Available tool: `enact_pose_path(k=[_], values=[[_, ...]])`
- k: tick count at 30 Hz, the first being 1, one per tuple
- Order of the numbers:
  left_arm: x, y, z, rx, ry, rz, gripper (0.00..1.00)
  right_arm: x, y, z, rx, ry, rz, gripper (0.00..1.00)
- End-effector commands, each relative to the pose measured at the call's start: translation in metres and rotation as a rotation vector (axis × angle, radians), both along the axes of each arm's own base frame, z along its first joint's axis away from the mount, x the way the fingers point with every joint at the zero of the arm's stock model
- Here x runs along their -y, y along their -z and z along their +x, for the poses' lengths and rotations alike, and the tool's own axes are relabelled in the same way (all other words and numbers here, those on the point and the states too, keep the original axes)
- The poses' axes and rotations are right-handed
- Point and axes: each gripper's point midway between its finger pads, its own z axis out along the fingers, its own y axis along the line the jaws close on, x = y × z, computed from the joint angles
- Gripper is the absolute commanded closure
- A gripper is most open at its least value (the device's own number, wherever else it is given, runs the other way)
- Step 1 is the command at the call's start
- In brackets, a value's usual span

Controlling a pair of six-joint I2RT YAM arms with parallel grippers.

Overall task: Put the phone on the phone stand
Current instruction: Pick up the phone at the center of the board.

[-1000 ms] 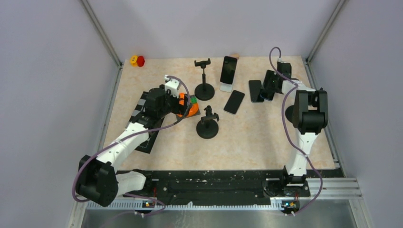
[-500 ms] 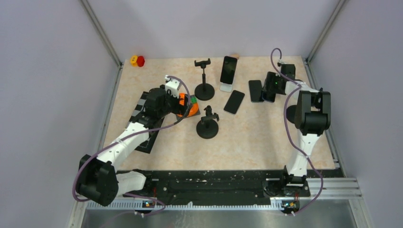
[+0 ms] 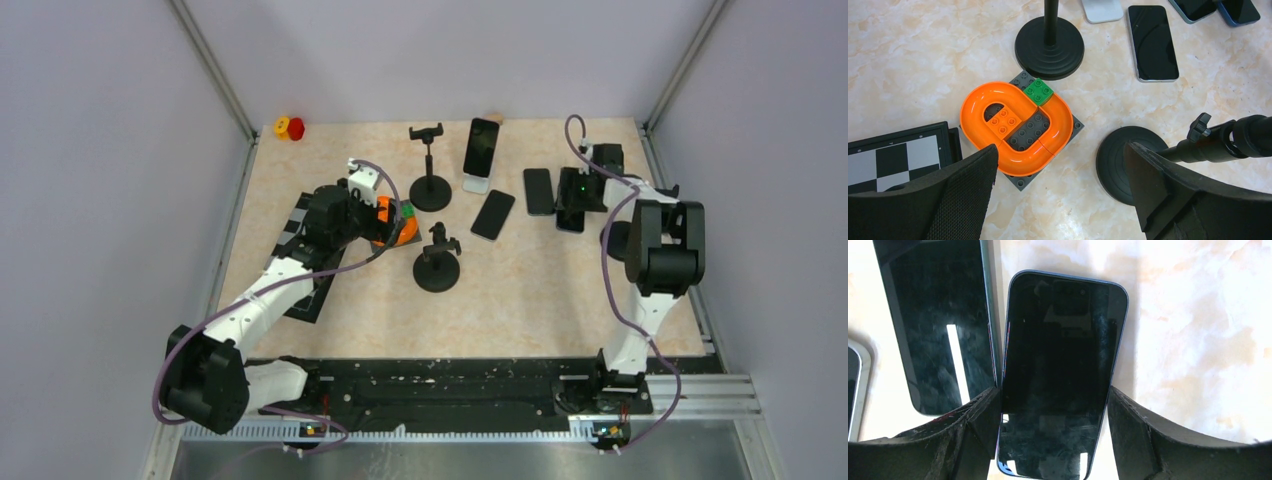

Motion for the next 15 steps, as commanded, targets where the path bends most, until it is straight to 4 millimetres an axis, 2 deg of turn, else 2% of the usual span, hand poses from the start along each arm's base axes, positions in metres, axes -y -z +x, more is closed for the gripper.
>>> enact_pose_path(k=[1,8,9,15], values=[[0.004,-0.018,0.005,0.044,0.015,-0.023,0.01,-0.011,-0.019,-0.018,0.008,-0.072,-0.003,0.69],[0.003,-0.018,0.005,0.047,0.012,-0.019,0.01,-0.029,-0.037,-0.036,0.062,-0.177,-0.044,0.71],[0.003,-0.019,0.005,0.048,0.013,-0.018,0.01,-0.042,-0.04,-0.04,0.071,-0.215,-0.049,0.71],[0.002,-0.019,0.005,0.052,0.011,-0.016,0.01,-0.06,-0.046,-0.059,0.086,-0.29,-0.088,0.72]])
